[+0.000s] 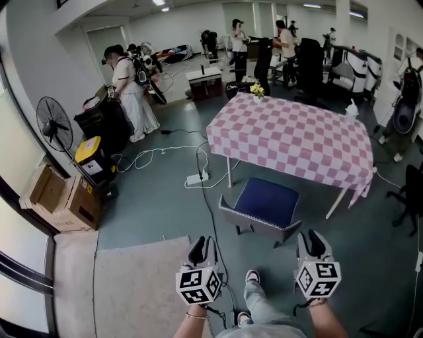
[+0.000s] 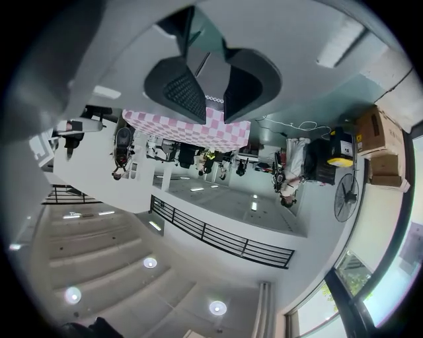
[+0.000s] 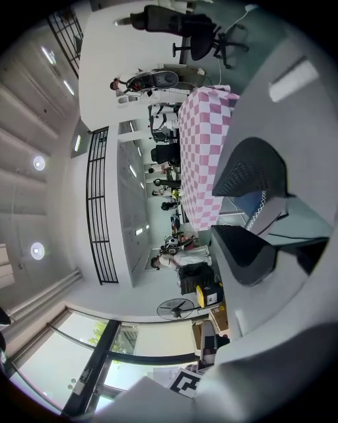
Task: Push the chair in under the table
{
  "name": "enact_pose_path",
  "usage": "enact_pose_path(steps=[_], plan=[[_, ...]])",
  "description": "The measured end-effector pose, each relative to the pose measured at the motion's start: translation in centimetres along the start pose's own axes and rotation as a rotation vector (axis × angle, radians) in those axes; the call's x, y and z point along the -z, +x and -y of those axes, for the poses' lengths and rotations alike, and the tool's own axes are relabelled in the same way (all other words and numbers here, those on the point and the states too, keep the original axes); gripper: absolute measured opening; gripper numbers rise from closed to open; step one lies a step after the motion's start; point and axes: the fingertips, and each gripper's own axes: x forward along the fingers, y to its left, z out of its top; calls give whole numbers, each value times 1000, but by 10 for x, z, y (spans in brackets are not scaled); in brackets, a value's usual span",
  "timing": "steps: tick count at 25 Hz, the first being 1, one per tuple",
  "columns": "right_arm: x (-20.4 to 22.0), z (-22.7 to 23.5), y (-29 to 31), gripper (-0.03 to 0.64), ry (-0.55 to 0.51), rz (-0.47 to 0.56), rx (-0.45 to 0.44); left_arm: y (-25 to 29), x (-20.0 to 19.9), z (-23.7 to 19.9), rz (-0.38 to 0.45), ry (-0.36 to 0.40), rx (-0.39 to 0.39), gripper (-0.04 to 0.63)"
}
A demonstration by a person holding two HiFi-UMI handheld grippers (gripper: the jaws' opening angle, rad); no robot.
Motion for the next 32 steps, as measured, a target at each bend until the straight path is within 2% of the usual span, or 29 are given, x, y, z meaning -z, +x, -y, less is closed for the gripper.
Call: enact_pose_path(steps=[10,17,23,32], plan=[[-41,20,142,118,33,-2,-14,150,-53,-16,-16,49,13,86],[-52,47,206,118,72,-21,-18,217,-69,-8,-38,71,30,86],[-47,56,229,118,110,-46,-19,246,-71,-6,-76,94,27,86],[-31,53,225,118,135,-78,45,272,-58,8,-132,132,139,86]])
